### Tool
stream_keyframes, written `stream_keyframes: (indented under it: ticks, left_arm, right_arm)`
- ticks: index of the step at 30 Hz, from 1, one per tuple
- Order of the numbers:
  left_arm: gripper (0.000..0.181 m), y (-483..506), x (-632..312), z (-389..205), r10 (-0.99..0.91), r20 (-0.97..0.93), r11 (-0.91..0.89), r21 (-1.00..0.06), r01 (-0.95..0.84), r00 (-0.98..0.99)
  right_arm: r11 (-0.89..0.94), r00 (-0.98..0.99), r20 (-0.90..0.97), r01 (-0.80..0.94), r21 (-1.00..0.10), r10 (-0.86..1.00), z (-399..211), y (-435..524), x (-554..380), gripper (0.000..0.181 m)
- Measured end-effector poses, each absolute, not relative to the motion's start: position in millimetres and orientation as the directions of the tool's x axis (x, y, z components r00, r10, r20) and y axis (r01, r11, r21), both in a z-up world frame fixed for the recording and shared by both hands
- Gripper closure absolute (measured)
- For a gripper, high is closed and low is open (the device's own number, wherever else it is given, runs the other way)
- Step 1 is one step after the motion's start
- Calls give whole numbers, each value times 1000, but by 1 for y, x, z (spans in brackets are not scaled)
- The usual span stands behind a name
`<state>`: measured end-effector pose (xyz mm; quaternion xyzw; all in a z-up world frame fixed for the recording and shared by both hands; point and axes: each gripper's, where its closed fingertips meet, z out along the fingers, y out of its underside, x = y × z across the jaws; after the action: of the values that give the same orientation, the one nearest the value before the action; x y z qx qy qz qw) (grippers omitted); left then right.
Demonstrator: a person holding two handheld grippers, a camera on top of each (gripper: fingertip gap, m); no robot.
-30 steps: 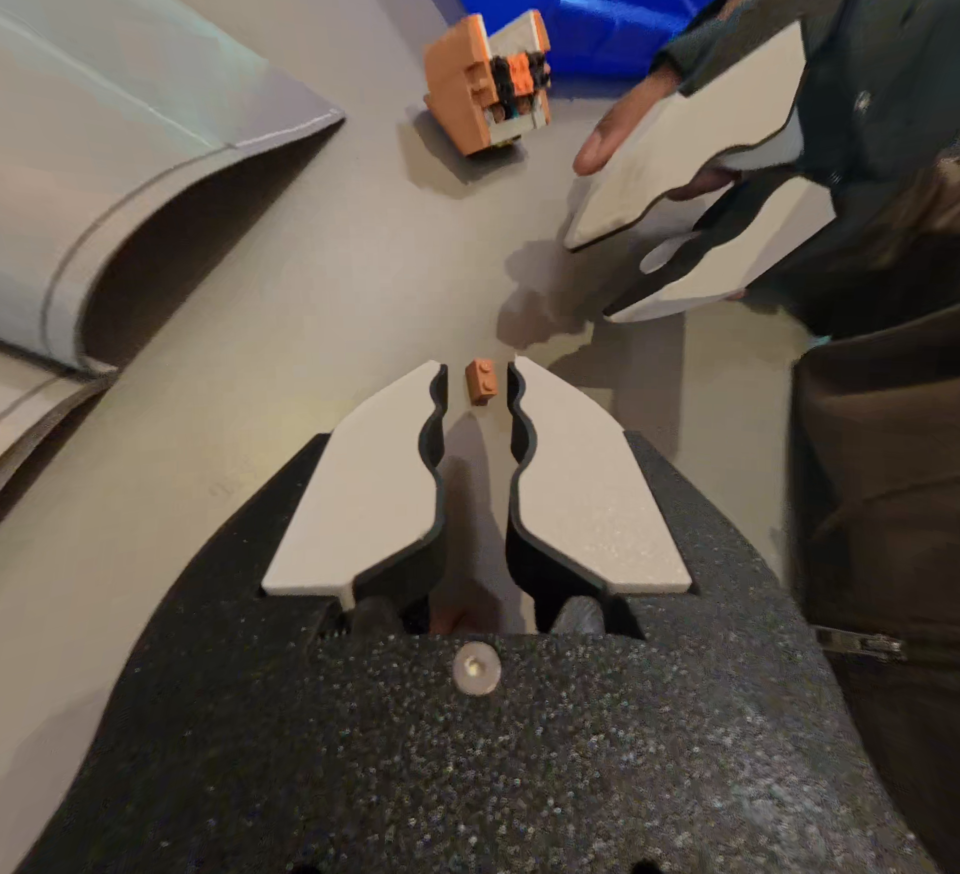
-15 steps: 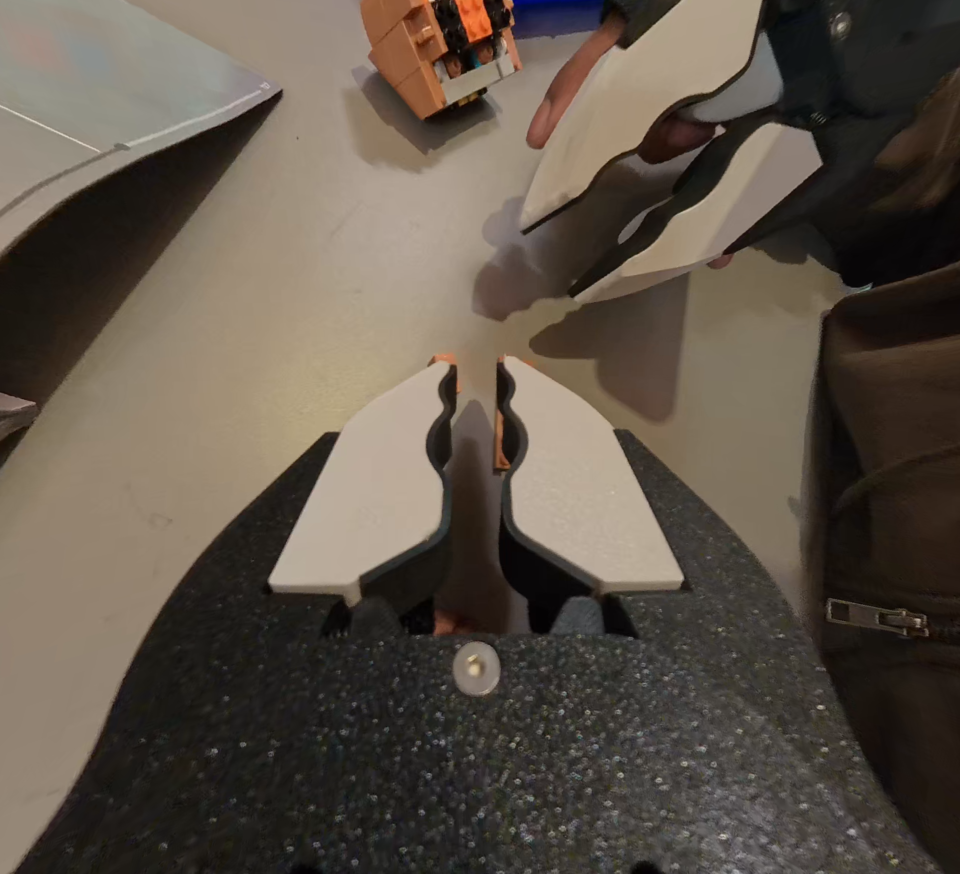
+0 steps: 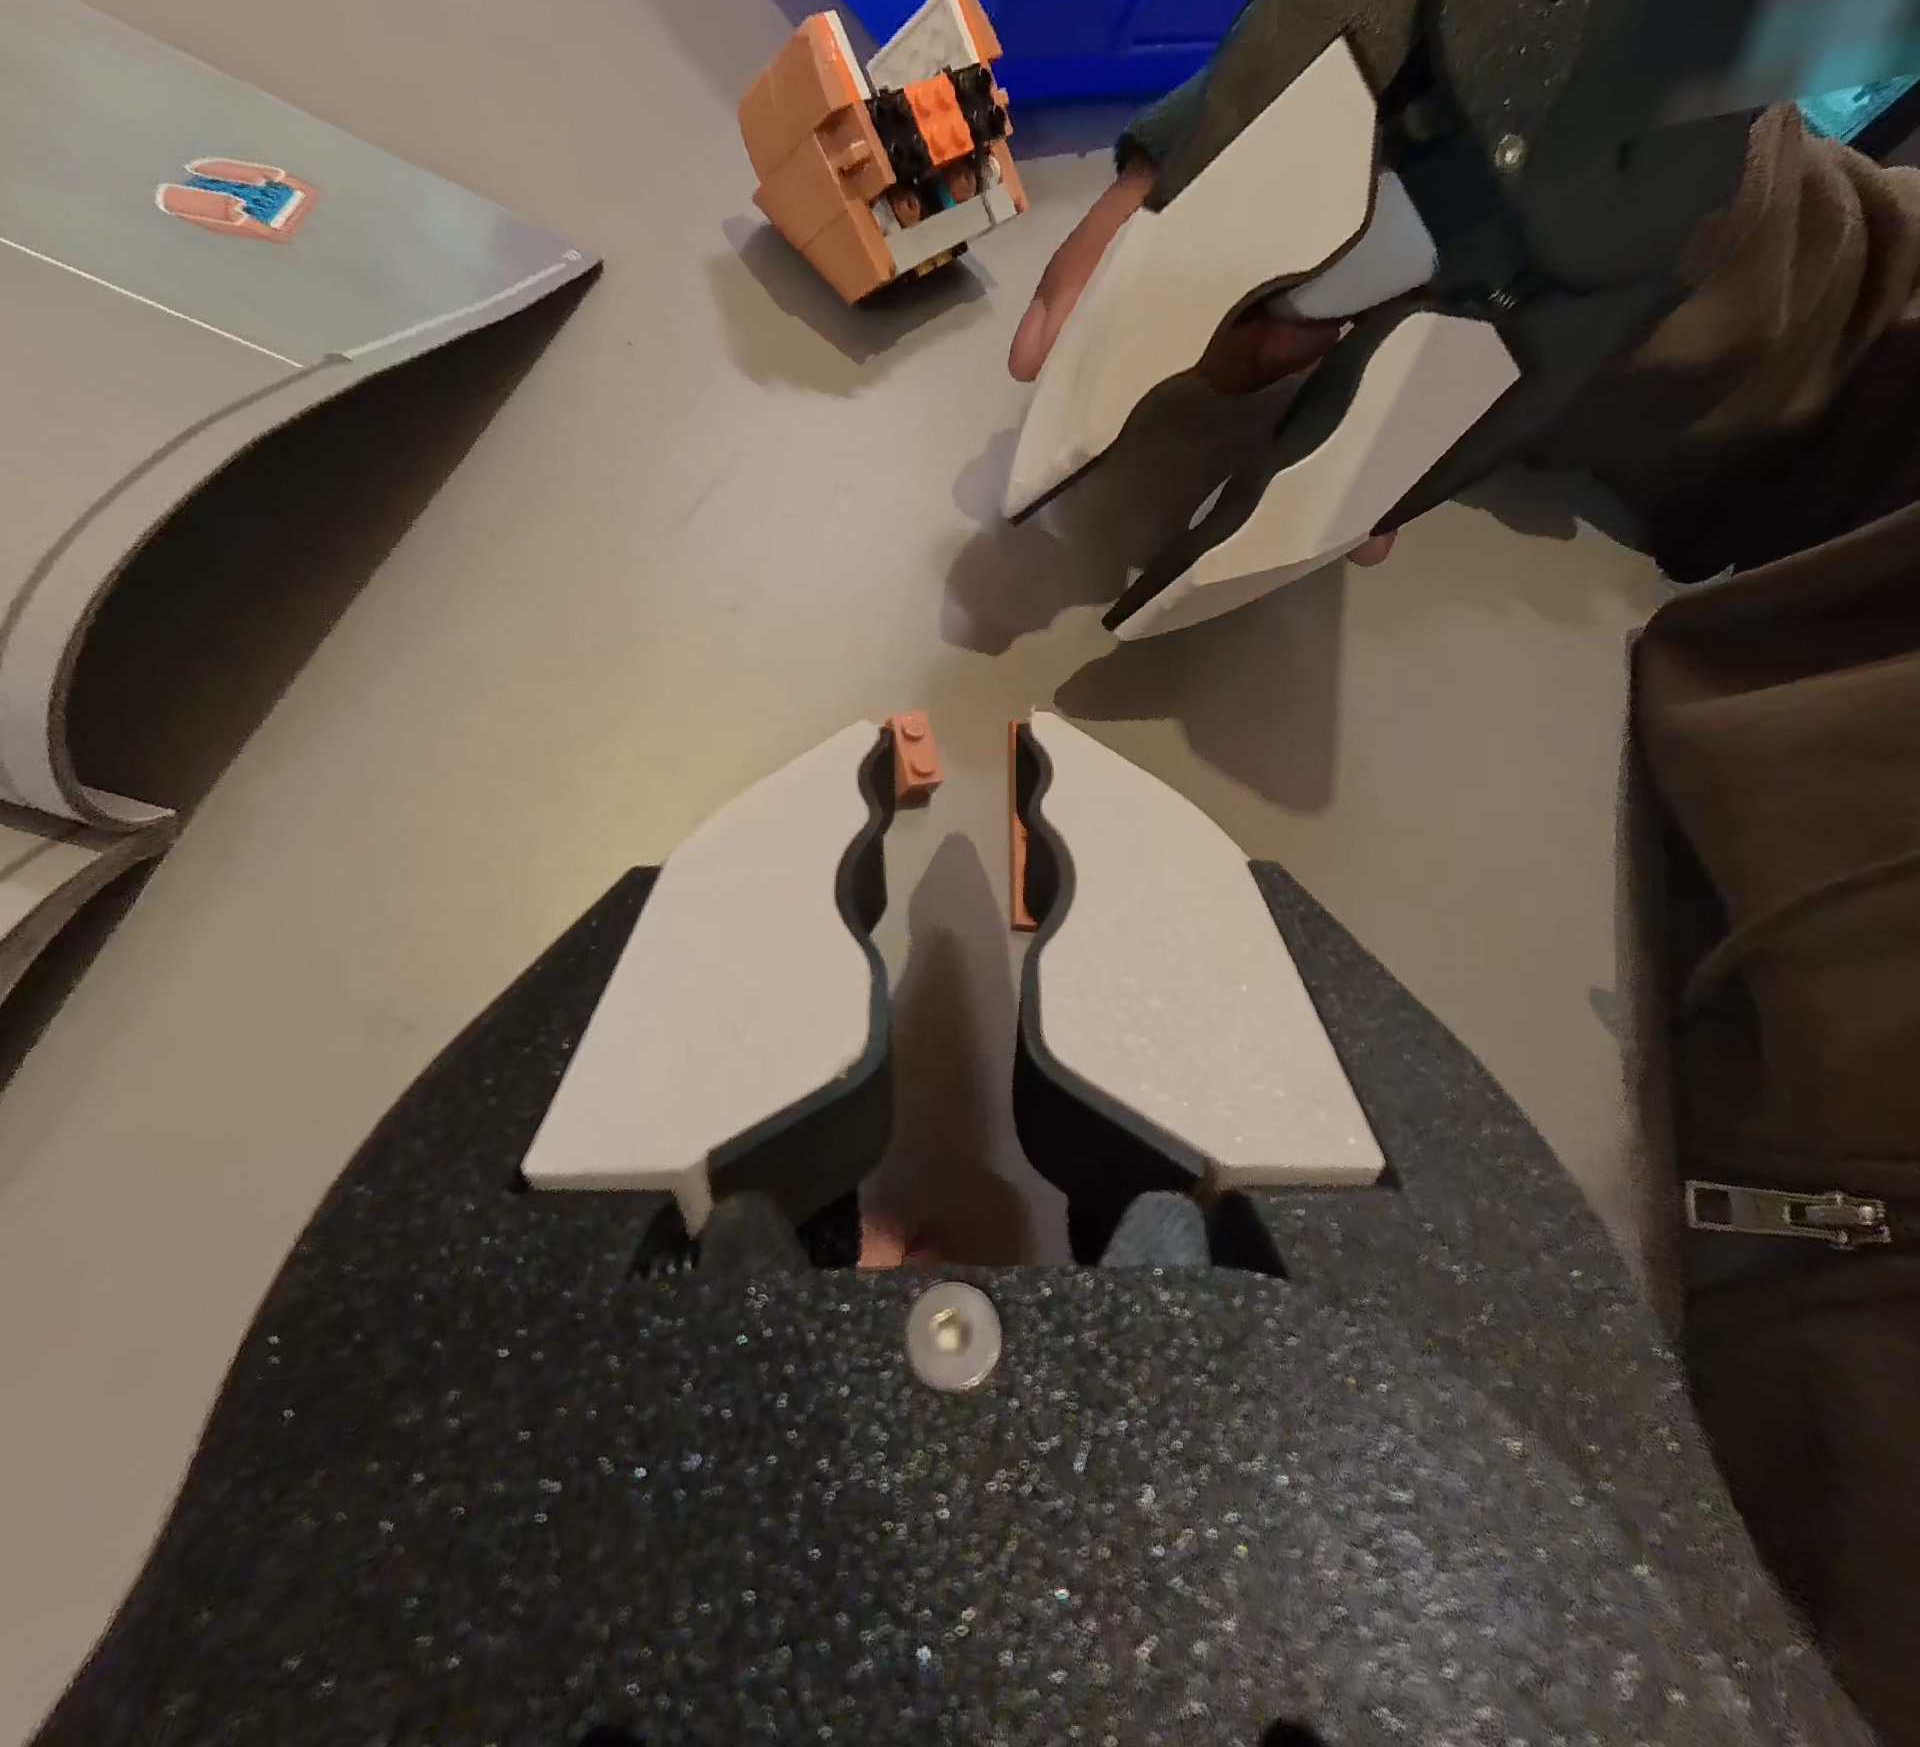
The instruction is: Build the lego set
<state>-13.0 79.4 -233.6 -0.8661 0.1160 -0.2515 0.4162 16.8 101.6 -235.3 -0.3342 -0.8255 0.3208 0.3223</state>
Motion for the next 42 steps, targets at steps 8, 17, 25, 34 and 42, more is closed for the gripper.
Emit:
stream_keyframes:
  ticks: [8,17,25,34,42]
  left_arm:
    - [150,69,-13,-236,-473,233,-606,-786,-121,850]
    - [138,62,-8,-241,-463,193,-625,-763,-164,865]
    - [139,56,4,-254,-487,116,-651,-709,-271,866]
    - [143,55,-1,-259,-459,50,-666,-680,-307,887]
    - [142,59,-4,-255,-444,86,-659,-706,-260,892]
  right_arm:
    - [345,-388,157,484,-804,908,-231,117,2,148]
    - [252,-288,104,547,-798,952,-233,104,-6,144]
    - [238,-318,47,595,-768,947,-242,88,-16,144]
    - [238,-261,74,685,-689,963,-257,84,-20,162]
    - [312,-374,64,651,-692,925,-258,75,-18,174]
